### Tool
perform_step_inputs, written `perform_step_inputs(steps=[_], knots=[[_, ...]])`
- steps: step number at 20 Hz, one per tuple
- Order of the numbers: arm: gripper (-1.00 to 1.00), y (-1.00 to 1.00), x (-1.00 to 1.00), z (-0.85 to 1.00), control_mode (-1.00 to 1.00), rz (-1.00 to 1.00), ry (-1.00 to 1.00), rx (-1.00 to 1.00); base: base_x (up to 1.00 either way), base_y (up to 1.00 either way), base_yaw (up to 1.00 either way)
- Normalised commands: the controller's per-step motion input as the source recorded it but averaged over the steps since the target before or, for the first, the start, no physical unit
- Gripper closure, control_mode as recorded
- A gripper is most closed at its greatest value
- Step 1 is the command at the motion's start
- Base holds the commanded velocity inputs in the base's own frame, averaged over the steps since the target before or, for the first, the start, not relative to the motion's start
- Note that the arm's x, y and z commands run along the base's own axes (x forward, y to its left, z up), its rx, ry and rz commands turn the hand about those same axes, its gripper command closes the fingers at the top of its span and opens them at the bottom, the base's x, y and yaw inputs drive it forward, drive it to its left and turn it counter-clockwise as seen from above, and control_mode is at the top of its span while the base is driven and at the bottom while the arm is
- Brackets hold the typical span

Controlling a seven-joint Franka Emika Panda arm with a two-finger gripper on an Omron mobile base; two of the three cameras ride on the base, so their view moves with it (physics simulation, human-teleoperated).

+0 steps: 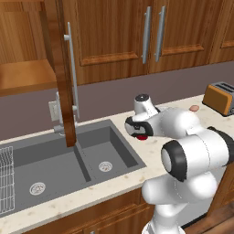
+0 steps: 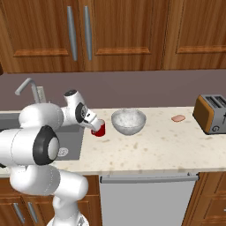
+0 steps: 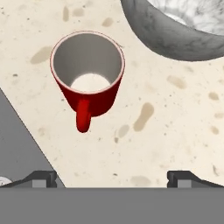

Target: Pick the mug and place it in the sink. Pick the bowl and place it in the open cabinet and then close the cabinet.

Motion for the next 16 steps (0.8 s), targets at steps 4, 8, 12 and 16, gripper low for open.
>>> perform_step_inputs(steps=[4, 8, 12, 16], knots=[[-1.00, 0.00, 0.19, -0.27, -1.00, -0.06, 0.01, 0.00, 0.00, 0.00, 0.00], [-1.00, 0.00, 0.22, -0.26, -1.00, -0.06, 0.00, 0.00, 0.00, 0.00, 0.00], [-1.00, 0.00, 0.23, -0.23, -1.00, -0.05, 0.00, 0.00, 0.00, 0.00, 0.00], [-1.00, 0.00, 0.23, -0.20, -1.00, -0.05, 0.00, 0.00, 0.00, 0.00, 0.00]])
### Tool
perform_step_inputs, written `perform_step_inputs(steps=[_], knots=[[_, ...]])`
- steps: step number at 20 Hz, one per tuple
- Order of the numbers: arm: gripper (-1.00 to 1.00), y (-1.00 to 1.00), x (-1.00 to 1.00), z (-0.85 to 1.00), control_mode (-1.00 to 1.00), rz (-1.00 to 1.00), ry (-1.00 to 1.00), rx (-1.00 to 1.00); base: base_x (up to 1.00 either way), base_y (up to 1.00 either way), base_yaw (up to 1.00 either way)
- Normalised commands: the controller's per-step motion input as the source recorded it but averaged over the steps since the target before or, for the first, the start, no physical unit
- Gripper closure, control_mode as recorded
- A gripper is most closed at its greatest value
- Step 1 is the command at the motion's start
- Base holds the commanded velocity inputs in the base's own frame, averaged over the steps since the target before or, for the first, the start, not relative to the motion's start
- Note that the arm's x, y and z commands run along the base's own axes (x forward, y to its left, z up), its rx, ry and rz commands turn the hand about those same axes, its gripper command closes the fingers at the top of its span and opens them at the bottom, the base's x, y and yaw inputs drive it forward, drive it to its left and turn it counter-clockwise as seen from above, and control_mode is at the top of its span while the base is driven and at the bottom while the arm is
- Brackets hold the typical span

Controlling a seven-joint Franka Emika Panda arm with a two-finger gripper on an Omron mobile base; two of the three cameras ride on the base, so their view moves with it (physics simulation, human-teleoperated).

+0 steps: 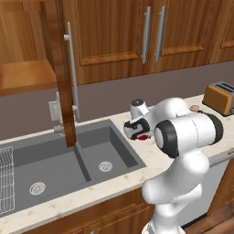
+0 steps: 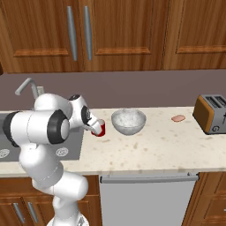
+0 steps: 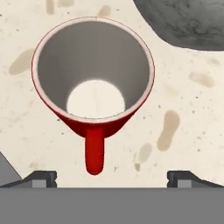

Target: Pick the mug and place it in the sink. Pick the bowl and place it in the open cabinet and then close the cabinet.

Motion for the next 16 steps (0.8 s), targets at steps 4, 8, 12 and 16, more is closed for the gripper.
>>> perform_step_inputs(steps=[4, 8, 12, 16], knots=[[-1.00, 0.00, 0.23, -0.18, -1.00, -0.05, 0.00, 0.00, 0.00, 0.00, 0.00], [-1.00, 0.00, 0.25, -0.17, -1.00, -0.04, 0.00, 0.00, 0.00, 0.00, 0.00], [-1.00, 0.00, 0.27, -0.12, -1.00, -0.04, 0.00, 0.00, 0.00, 0.00, 0.00], [-1.00, 0.00, 0.26, -0.09, -1.00, -0.03, 0.00, 0.00, 0.00, 0.00, 0.00]])
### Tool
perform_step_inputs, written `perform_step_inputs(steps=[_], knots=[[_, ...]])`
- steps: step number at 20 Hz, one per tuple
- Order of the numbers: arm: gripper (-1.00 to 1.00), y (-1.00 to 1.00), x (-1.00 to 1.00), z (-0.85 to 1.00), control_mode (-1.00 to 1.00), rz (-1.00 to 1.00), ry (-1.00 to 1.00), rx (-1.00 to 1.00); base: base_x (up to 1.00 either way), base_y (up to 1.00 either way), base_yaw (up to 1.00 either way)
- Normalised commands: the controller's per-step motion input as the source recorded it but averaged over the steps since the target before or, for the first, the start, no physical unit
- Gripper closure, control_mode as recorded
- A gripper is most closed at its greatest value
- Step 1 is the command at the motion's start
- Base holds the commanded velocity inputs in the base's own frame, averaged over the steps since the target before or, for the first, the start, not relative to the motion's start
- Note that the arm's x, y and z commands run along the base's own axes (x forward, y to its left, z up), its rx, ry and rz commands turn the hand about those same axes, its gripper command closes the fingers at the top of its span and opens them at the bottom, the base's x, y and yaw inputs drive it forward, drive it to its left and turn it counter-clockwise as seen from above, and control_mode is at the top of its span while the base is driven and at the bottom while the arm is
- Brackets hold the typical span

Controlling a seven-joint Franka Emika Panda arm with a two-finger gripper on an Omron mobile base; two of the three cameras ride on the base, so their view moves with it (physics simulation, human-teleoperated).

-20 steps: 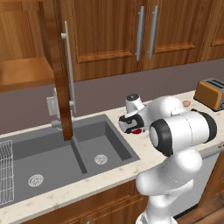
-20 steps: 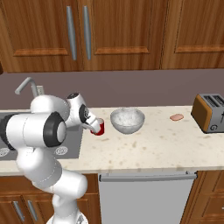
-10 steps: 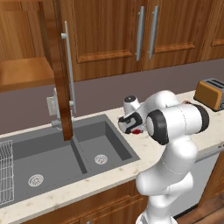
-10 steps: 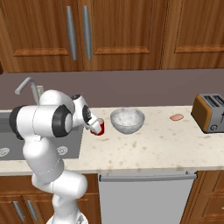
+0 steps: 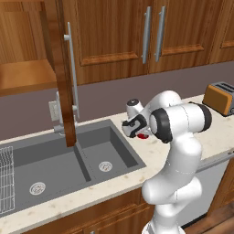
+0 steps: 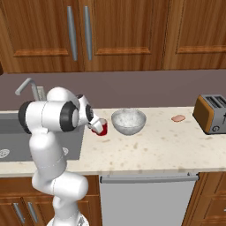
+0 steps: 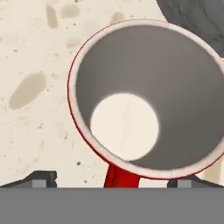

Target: Pick the mug and place it in the sink. Pick the bowl and place it in the open cabinet and then close the cabinet.

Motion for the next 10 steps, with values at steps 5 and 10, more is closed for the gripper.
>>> perform_step_inputs(steps=[5, 10], knots=[[1.00, 0.00, 0.20, -0.08, -1.00, -0.03, 0.00, 0.00, 0.00, 0.00, 0.00], [1.00, 0.00, 0.06, -0.09, -1.00, -0.02, 0.00, 0.00, 0.00, 0.00, 0.00]])
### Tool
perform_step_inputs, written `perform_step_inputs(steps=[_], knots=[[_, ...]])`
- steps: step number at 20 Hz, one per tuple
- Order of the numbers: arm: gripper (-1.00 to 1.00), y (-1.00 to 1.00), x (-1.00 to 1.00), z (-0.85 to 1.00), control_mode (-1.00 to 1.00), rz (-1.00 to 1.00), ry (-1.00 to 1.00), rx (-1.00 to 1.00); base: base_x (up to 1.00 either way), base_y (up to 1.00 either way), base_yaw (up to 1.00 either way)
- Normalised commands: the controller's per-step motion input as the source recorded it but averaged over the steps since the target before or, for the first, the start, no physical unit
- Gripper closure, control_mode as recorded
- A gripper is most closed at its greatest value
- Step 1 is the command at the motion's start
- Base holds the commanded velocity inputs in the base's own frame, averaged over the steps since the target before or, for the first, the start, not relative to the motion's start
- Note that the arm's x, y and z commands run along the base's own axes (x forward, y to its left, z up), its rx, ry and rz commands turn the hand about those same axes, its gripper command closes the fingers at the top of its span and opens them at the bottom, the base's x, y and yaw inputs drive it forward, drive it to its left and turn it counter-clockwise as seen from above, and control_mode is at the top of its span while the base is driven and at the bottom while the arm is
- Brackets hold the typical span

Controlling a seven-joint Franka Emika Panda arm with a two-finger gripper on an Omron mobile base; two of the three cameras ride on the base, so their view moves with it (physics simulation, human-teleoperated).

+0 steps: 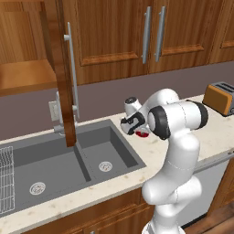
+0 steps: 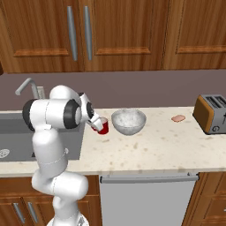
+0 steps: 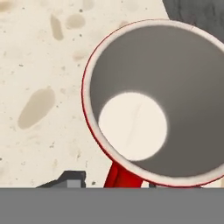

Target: Pick the mug and place it in the sink. Pick the bowl and place it in the open cabinet and then close the cabinet.

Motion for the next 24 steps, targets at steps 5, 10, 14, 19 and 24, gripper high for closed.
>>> perform_step_inputs(steps=[5, 10, 14, 19, 24], knots=[[1.00, -0.07, 0.00, -0.04, -1.00, 0.00, 0.00, 0.00, 0.00, 0.00, 0.00], [1.00, -0.01, -0.63, 0.01, -1.00, 0.00, -0.18, 0.00, 0.00, 0.00, 0.00], [1.00, 0.01, -0.70, 0.10, -1.00, 0.00, -0.29, 0.00, 0.00, 0.00, 0.00], [1.00, 0.01, -0.48, 0.33, -1.00, 0.07, -0.16, 0.00, 0.00, 0.00, 0.00], [1.00, -0.01, -0.01, 0.67, -1.00, 0.23, 0.01, 0.00, 0.00, 0.00, 0.00]])
